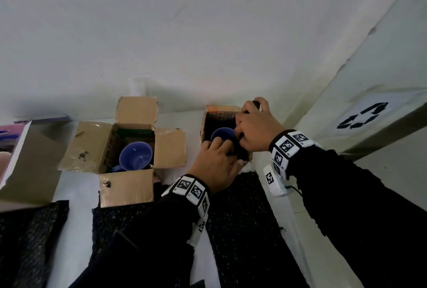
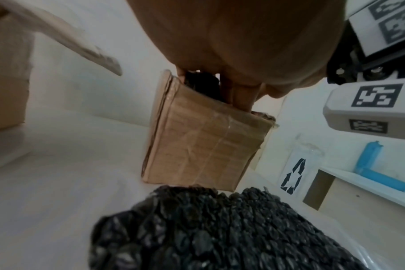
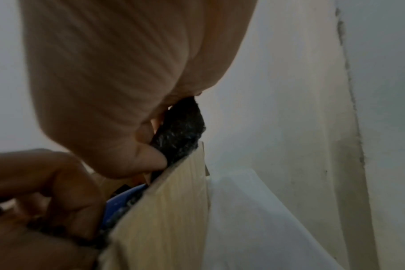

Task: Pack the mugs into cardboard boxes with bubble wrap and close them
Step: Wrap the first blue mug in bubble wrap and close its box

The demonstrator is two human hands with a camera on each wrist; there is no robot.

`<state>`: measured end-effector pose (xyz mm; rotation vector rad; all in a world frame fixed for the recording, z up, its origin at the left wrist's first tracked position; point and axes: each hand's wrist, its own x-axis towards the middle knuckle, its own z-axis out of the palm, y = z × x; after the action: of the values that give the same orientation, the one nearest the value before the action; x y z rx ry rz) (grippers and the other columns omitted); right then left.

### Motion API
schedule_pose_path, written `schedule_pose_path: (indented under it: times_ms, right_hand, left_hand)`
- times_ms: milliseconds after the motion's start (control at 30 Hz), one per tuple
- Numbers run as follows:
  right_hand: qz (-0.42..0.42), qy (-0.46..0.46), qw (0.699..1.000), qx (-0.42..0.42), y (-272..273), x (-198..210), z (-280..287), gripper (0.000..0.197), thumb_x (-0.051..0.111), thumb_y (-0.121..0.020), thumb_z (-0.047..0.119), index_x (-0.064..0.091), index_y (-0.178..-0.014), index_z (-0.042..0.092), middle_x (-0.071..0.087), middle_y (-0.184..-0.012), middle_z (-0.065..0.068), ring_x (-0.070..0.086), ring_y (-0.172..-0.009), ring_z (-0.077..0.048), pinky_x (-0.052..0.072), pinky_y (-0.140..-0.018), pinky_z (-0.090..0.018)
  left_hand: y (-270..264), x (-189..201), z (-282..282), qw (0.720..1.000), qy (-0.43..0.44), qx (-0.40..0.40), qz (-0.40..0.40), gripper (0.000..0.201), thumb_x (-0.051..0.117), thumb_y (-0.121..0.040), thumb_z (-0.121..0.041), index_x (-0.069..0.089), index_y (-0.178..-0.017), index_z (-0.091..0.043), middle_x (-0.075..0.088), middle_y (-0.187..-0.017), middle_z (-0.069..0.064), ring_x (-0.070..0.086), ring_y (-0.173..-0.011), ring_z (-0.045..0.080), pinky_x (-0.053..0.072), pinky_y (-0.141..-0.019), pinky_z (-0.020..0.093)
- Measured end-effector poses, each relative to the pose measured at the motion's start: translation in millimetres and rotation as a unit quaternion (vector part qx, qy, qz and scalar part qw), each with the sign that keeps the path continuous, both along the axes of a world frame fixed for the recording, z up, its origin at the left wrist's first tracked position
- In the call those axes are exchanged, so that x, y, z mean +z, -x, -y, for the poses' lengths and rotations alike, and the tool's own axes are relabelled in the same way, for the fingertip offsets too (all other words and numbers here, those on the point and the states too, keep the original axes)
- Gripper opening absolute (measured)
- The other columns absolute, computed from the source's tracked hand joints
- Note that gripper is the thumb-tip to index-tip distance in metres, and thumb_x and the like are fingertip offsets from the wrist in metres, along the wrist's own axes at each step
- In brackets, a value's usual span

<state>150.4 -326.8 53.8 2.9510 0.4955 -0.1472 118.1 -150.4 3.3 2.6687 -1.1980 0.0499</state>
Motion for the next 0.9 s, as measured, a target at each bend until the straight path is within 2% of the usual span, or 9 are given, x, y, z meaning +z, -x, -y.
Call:
schedule_pose_path:
  times_ms: [100,200,300,400,567,633,700,800,900]
  right_hand:
    - [-0.002,0.008,0.999,-0.033,-1,-3,4,0.030,0.046,-0.071,0.042,0.067,-0.085,0.026,0.054,-0.108,0.008,0.034,-0.115,-0.023,0.011,-0.109,-0.051]
    - [-0.025,0.002,0.998,-0.052,-2,-3,7,0.021,0.053,-0.074,0.042,0.065,-0.088,0.032,0.054,-0.109,0.010,0.034,-0.114,-0.024,0.010,-0.109,-0.054]
    - [-0.058,-0.029,0.997,-0.048,-4,-2,1,0.020,0.057,-0.078,0.033,0.052,-0.097,0.037,0.057,-0.102,0.012,0.035,-0.113,-0.022,0.006,-0.109,-0.054]
    - [-0.044,0.004,0.998,-0.041,-1,-2,-4,0.012,0.054,-0.080,0.036,0.065,-0.087,0.035,0.055,-0.106,0.009,0.035,-0.115,-0.024,0.008,-0.109,-0.055]
    - [0.011,0.000,1.000,-0.024,4,0,4,0.036,0.044,-0.073,0.053,0.072,-0.067,0.031,0.048,-0.105,0.009,0.037,-0.109,-0.022,0.014,-0.106,-0.050]
    - [0.007,0.009,0.999,-0.033,3,2,4,0.030,0.048,-0.078,0.048,0.071,-0.076,0.029,0.047,-0.111,0.008,0.035,-0.111,-0.023,0.015,-0.104,-0.048]
    - [0.002,0.019,0.998,-0.062,0,0,0,0.023,0.052,-0.084,0.039,0.067,-0.091,0.023,0.050,-0.115,0.005,0.035,-0.111,-0.025,0.020,-0.095,-0.045]
    - [-0.021,0.035,0.993,-0.108,-2,-3,-12,0.017,0.054,-0.087,0.025,0.064,-0.100,0.021,0.056,-0.115,-0.001,0.045,-0.108,-0.027,0.027,-0.091,-0.043]
    - [0.024,0.028,0.990,-0.138,0,-10,-17,0.030,0.057,-0.084,0.018,0.054,-0.114,0.019,0.052,-0.118,-0.010,0.050,-0.104,-0.031,0.038,-0.086,-0.042]
  left_hand:
    - [-2,0,2,1.000,-0.007,0.023,-0.006,0.059,0.019,-0.096,-0.052,0.075,-0.093,-0.032,0.063,-0.100,-0.009,0.046,-0.101,0.022,0.032,-0.090,0.045]
    - [-2,-3,2,1.000,-0.006,0.017,0.022,0.049,0.025,-0.096,-0.049,0.069,-0.093,-0.029,0.067,-0.092,-0.011,0.048,-0.101,0.022,0.027,-0.087,0.042]
    - [2,-11,-1,1.000,-0.003,0.009,0.025,0.041,0.033,-0.094,-0.048,0.058,-0.113,-0.023,0.070,-0.098,-0.005,0.050,-0.097,0.024,0.027,-0.083,0.040]
    - [6,-18,-3,0.999,-0.022,0.005,0.031,0.045,0.033,-0.092,-0.051,0.062,-0.112,-0.023,0.068,-0.101,-0.004,0.051,-0.096,0.025,0.028,-0.082,0.040]
    - [6,-15,0,1.000,-0.025,0.012,0.007,0.054,0.026,-0.091,-0.057,0.066,-0.102,-0.023,0.064,-0.101,-0.004,0.049,-0.101,0.027,0.037,-0.082,0.042]
    - [6,-15,0,1.000,-0.023,0.008,0.005,0.054,0.026,-0.092,-0.056,0.066,-0.104,-0.023,0.064,-0.103,-0.003,0.049,-0.101,0.028,0.039,-0.081,0.041]
    - [5,-18,-2,1.000,-0.013,-0.002,0.020,0.050,0.030,-0.092,-0.054,0.066,-0.106,-0.023,0.066,-0.103,-0.004,0.051,-0.098,0.027,0.040,-0.080,0.040]
    - [3,-24,-7,0.999,0.002,-0.016,0.030,0.044,0.034,-0.091,-0.051,0.066,-0.107,-0.024,0.066,-0.105,-0.004,0.052,-0.094,0.025,0.040,-0.077,0.038]
    - [-1,-27,-10,0.999,0.003,-0.019,0.032,0.040,0.038,-0.090,-0.048,0.065,-0.109,-0.025,0.060,-0.111,-0.002,0.052,-0.093,0.023,0.041,-0.077,0.036]
